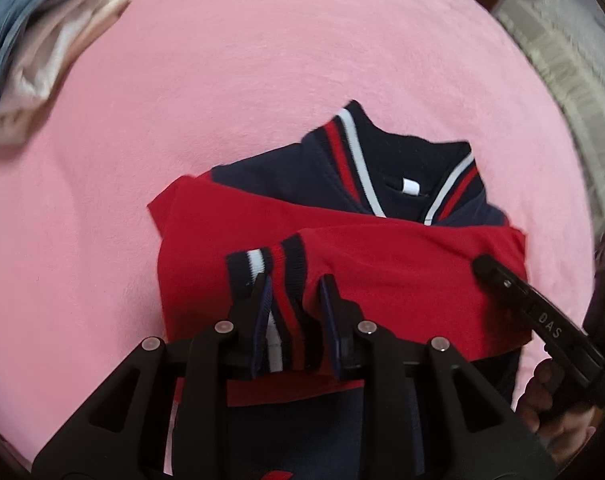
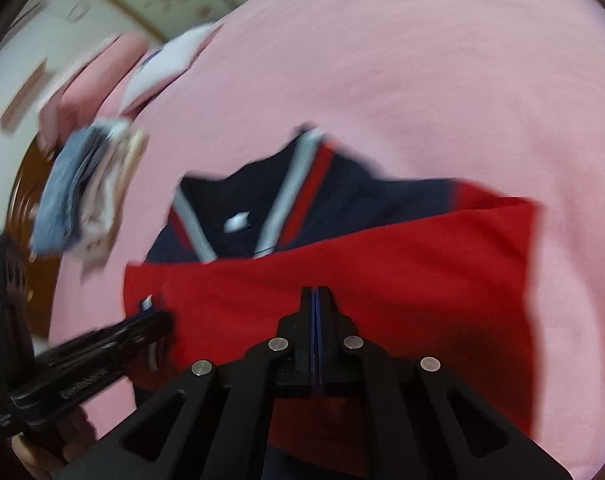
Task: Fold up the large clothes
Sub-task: 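Lay the second sleeve across the body with the right gripper and release, then grasp the striped hem with both grippers and lift it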
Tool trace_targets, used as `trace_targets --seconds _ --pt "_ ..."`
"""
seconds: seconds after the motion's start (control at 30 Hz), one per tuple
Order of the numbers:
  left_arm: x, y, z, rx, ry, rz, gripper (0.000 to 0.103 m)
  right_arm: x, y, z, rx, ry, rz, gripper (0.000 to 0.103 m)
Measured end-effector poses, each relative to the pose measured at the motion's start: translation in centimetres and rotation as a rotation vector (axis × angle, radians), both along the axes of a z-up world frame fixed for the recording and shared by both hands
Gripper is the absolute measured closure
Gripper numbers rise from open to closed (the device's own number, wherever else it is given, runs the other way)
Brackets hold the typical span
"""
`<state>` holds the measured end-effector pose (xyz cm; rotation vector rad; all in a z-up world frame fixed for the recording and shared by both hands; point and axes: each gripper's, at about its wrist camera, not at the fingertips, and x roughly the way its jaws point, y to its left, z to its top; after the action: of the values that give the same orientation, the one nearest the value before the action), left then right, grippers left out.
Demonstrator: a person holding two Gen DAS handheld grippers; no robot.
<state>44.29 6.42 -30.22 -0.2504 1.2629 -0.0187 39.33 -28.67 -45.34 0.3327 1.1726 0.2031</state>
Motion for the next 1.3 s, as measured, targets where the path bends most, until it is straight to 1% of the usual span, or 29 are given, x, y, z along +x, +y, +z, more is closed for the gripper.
trace_targets --seconds 0.03,0.1,0.13,0.17,0.23,0.27,0.33,0.37,0.43,0.47,0.5,0.53,0.6,0.63,0.67,0.7,0.77,0.83,0.87,0.9,0.97,1.03,1.07,1.13,1.17,1.2,1.23,1.27,1.3 --pt "-0.3 0.2 -0.1 -0.007 -0.003 0.006 0.080 0.2 -0.5 -0.4 -0.061 -0.002 -0.016 0.103" --pt "-0.9 0.0 0.2 0.008 -0.005 0.012 0.080 -0.5 -1.8 -0.2 -0.170 -0.022 -0.054 0.103" --pt "-1.1 -0.2 0.5 0.015 -0.007 0.014 0.080 -0.8 -2.0 0.0 -0.249 -0.014 -0.103 0.103" --pt "-1.4 -0.3 1.0 0.018 -0.011 0.016 0.080 -0.8 -2.5 0.3 -0.271 -0.012 -0.135 0.103" --pt "-2.2 -0.7 2.0 -0.011 -0.026 0.011 0.080 -1.8 -3.2 1.2 -0.211 -0.033 -0.170 0.103" --pt "-2.6 -0.8 2.3 -0.034 -0.029 0.004 0.080 -2.4 -3.0 1.7 -0.167 -0.058 -0.160 0.103" --pt "-3.8 -1.5 2.8 -0.070 -0.024 -0.025 0.080 -3.7 -1.8 2.7 -0.042 -0.116 -0.085 0.103" --pt "-4.3 -2.0 2.7 -0.075 -0.017 -0.050 0.080 -4.6 -0.4 2.7 0.041 -0.118 -0.016 0.103" --pt "-4.9 -2.6 2.2 -0.065 -0.002 -0.076 0.080 -4.9 3.2 1.9 0.118 -0.087 0.074 0.103" --pt "-5.2 -2.7 1.8 -0.059 0.004 -0.085 0.080 -5.3 5.1 1.2 0.113 -0.083 0.113 0.103" --pt "-5.4 -2.6 1.3 -0.054 0.013 -0.091 0.080 -5.5 6.9 0.4 0.076 -0.077 0.134 0.103" --pt "-5.5 -2.5 0.9 -0.048 0.019 -0.095 0.080 -5.8 8.1 -0.7 0.010 -0.059 0.136 0.103" --pt "-5.9 -1.7 0.2 -0.026 0.022 -0.093 0.080 -5.7 9.0 -2.4 -0.097 -0.022 0.081 0.103" --pt "-5.9 -1.1 0.0 -0.015 0.022 -0.088 0.080 -5.5 9.3 -3.0 -0.116 -0.021 0.036 0.103" --pt "-5.9 -0.2 0.0 -0.013 0.022 -0.081 0.080 -5.9 8.1 -3.6 -0.108 -0.016 -0.040 0.103" --pt "-5.9 0.8 -0.1 -0.015 0.019 -0.073 0.080 -6.1 7.3 -4.0 -0.127 -0.004 -0.101 0.103" --pt "-6.1 2.4 0.0 -0.013 0.010 -0.062 0.080 -6.7 5.0 -4.1 -0.237 -0.009 -0.224 0.103" --pt "-6.8 3.7 0.4 0.004 -0.010 -0.058 0.082 -7.8 2.2 -3.4 -0.234 -0.014 -0.280 0.103" --pt "-7.2 4.2 0.7 0.017 -0.014 -0.064 0.082 -8.3 1.1 -3.1 -0.198 -0.008 -0.294 0.103" --pt "-7.5 4.4 0.9 0.030 -0.016 -0.069 0.082 -8.6 0.3 -2.7 -0.177 0.001 -0.301 0.103" --pt "-8.8 4.9 1.8 0.077 -0.022 -0.073 0.082 -9.2 -0.8 -1.8 -0.195 0.010 -0.295 0.103" --pt "-10.4 5.5 2.7 0.084 -0.028 -0.061 0.082 -10.1 -0.6 -1.3 -0.193 0.007 -0.279 0.100" --pt "-11.0 5.6 2.9 0.075 -0.028 -0.055 0.082 -11.0 -0.7 -1.1 -0.182 0.011 -0.269 0.100" --pt "-12.6 6.0 3.4 0.028 -0.014 -0.031 0.082 -12.1 -2.7 2.0 -0.172 0.027 -0.250 0.100" --pt "-13.5 6.4 3.6 0.009 0.000 -0.017 0.082 -13.1 -2.6 1.9 -0.180 0.038 -0.225 0.099" --pt "-14.4 6.6 3.7 0.003 0.012 -0.004 0.082 -14.2 -4.3 4.5 -0.184 0.045 -0.205 0.098" --pt "-15.4 6.9 3.8 0.009 0.022 0.007 0.081 -15.4 -4.5 5.0 -0.191 0.053 -0.182 0.092" --pt "-16.3 7.0 3.8 0.024 0.034 0.018 0.079 -16.8 -5.2 6.1 -0.193 0.064 -0.165 0.081" --pt "-17.3 7.2 3.7 0.039 0.049 0.027 0.077 -19.5 -6.7 7.3 -0.189 0.072 -0.155 0.075"
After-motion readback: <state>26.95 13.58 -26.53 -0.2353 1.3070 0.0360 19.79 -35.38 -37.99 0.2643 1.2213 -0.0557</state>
